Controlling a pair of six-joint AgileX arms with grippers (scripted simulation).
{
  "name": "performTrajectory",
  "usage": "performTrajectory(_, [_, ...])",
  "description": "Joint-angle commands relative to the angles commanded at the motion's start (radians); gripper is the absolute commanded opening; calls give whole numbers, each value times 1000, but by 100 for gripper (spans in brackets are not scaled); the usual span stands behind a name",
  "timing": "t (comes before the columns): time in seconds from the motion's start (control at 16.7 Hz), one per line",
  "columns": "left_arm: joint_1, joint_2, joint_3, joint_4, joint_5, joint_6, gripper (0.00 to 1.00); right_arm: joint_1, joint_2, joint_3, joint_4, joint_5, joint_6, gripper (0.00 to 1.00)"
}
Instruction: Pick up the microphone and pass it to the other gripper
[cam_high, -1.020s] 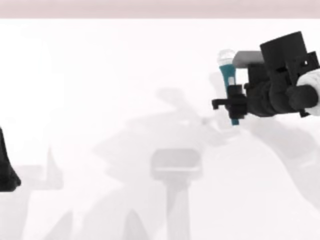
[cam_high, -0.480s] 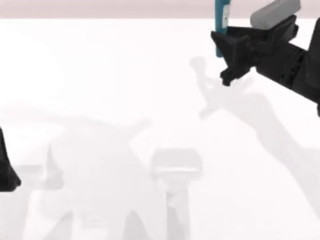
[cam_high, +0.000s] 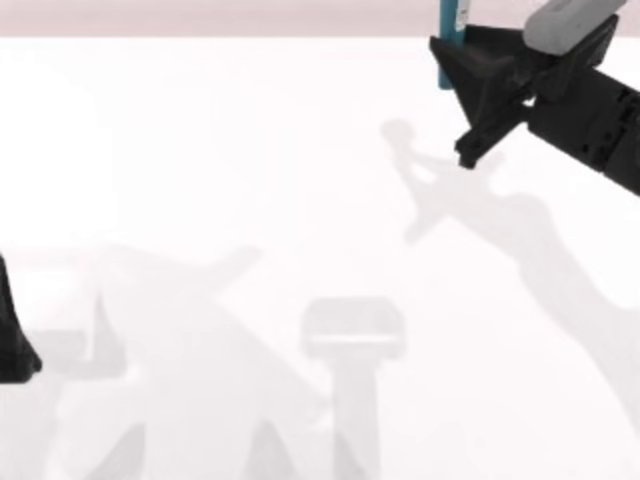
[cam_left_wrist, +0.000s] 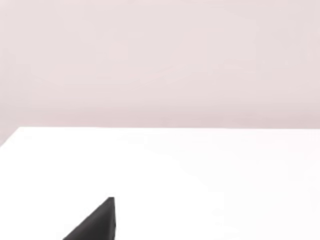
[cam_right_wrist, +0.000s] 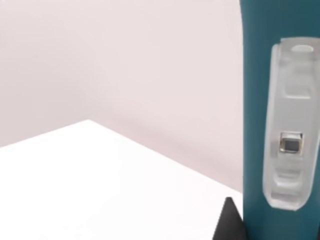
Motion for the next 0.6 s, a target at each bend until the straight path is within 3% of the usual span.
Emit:
performTrajectory(0.18, [0,0,0,0,0,0,100,36,10,-7,34,33,3,0])
performTrajectory(0.6, [0,0,0,0,0,0,100,240,51,-53,224,235,22,0])
